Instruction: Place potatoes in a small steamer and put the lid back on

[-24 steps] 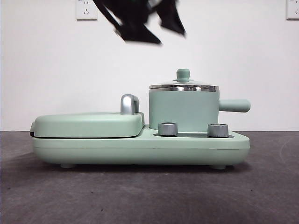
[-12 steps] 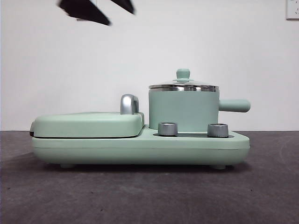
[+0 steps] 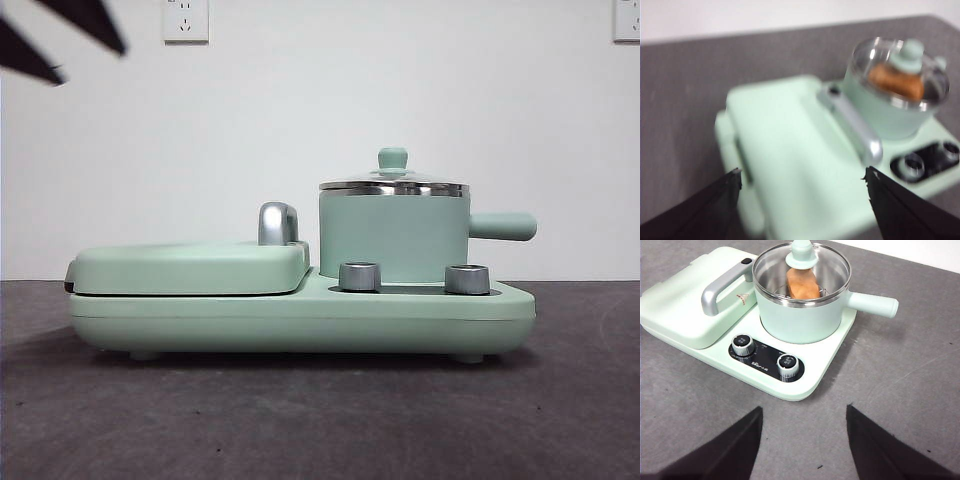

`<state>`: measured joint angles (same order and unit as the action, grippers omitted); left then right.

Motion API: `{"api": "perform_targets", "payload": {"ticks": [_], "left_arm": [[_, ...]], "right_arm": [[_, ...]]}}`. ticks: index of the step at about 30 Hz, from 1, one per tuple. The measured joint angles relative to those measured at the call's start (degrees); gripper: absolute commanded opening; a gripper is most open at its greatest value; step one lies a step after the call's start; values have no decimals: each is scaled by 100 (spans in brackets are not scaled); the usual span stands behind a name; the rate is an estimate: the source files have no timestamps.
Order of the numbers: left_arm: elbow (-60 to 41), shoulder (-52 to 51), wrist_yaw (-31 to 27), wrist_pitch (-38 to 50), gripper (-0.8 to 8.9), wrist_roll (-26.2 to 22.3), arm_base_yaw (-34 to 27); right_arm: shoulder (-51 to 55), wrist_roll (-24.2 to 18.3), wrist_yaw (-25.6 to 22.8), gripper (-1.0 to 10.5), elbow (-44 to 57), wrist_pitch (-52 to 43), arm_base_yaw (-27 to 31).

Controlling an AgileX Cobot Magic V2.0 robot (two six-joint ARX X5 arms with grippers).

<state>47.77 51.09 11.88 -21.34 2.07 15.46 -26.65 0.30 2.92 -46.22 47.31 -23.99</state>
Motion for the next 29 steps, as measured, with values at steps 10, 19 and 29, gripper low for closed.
{"api": "perform_targets", "payload": {"ticks": [10,19,29], "left_arm": [[-306,-1716,0,-1512,394,367,-61],[-306,-2343,17,-1709,6,601,-61],[-306,-2378,15,-1825,6,636,-61]], "right_arm": [[0,0,0,258,0,4,0],[0,4,4,20,0,-66,0],[0,9,4,20,0,-98,0]]}}
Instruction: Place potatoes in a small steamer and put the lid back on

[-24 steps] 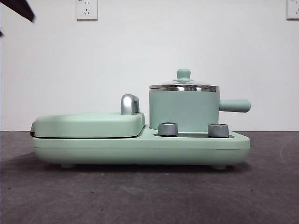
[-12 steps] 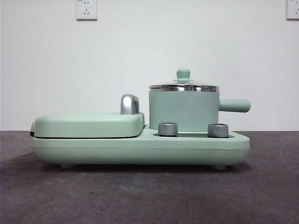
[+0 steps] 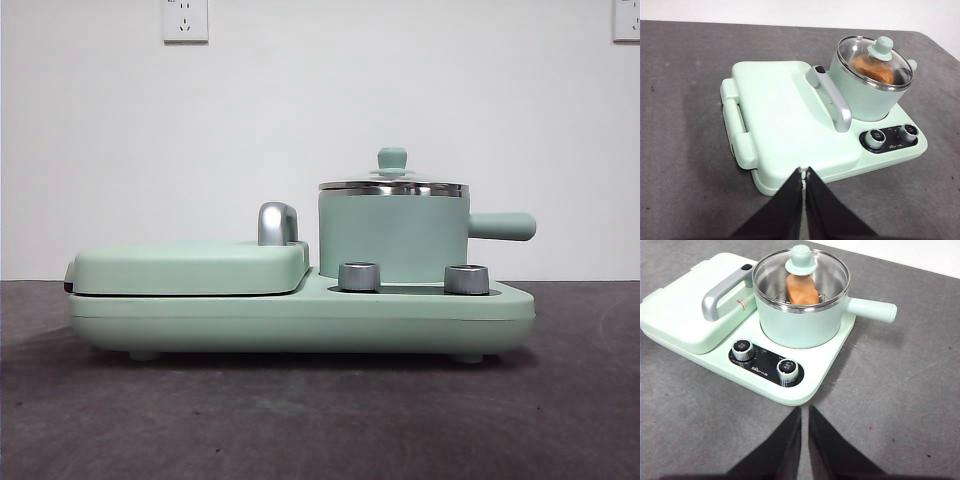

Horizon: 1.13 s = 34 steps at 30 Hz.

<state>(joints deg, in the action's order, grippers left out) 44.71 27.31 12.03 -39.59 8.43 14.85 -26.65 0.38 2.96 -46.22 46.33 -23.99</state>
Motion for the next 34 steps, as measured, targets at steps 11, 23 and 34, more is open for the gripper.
{"api": "perform_targets", "payload": {"ticks": [11,23,34], "left_arm": [[-125,-188,-4,243,6,-186,-50],[-2667,-1757,-623,2487,6,-785,-1305],[-4242,-2710,-632,3320,6,-772,-1661]], "right_arm": [[0,0,-2,20,-2,-4,0],[0,0,0,20,0,-13,0],[0,0,-2,20,-2,-26,0]]}}
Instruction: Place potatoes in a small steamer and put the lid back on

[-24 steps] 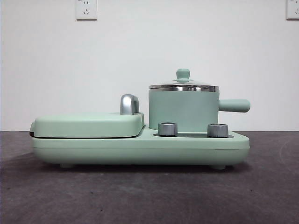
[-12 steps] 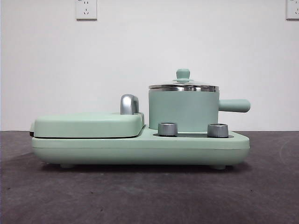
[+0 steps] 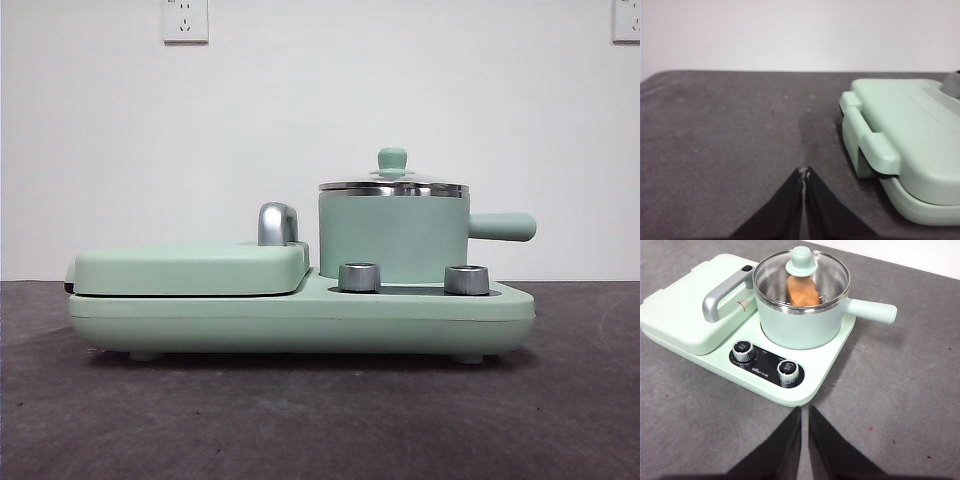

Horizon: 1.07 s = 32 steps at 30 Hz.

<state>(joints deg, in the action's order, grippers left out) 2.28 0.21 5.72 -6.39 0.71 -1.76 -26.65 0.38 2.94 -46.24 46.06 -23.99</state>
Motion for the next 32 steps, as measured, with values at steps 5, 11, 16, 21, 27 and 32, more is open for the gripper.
{"api": "perform_targets", "payload": {"ticks": [5,11,16,21,27,32], "left_arm": [[-44,0,2,125,6,15,0],[-44,7,2,109,6,15,0],[-44,7,2,109,6,15,0],[-44,7,2,109,6,15,0],[-44,7,2,107,6,15,0],[-44,7,2,109,6,15,0]], "right_arm": [[2,0,2,20,2,-2,0],[2,0,4,20,2,-4,0],[2,0,2,20,0,-4,0],[2,0,2,20,0,-4,0],[289,-319,-164,20,363,-597,251],[1150,-431,-153,20,1829,-2179,1008]]}}
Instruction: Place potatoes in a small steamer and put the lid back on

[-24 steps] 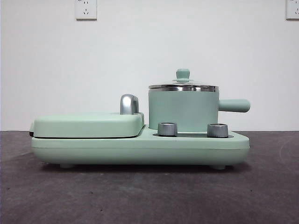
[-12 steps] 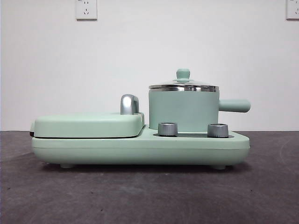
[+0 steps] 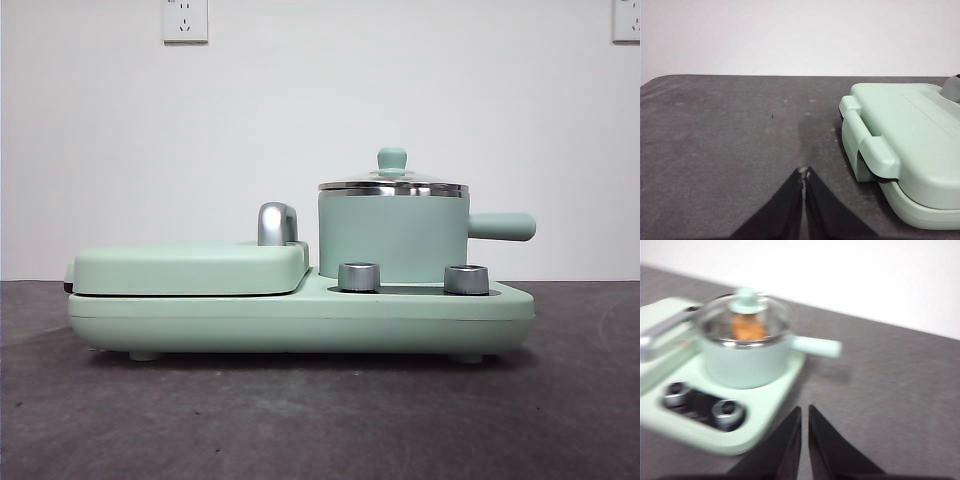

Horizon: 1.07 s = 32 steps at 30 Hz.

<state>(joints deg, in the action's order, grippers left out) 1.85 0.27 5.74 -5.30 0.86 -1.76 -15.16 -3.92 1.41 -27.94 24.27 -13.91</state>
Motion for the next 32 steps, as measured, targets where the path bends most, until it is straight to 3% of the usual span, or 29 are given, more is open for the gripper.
{"api": "perform_targets", "payload": {"ticks": [4,8,13,32], "left_arm": [[0,0,0,-2,6,0,0],[0,0,0,-2,6,0,0],[0,0,0,-2,6,0,0],[0,0,0,-2,6,0,0]], "right_arm": [[662,-35,-2,20,1257,-903,588],[1049,-35,-11,20,1967,-1099,1005],[1475,-35,-11,20,2444,-1172,1132],[1486,-11,-17,20,2695,-1467,1134]]}}
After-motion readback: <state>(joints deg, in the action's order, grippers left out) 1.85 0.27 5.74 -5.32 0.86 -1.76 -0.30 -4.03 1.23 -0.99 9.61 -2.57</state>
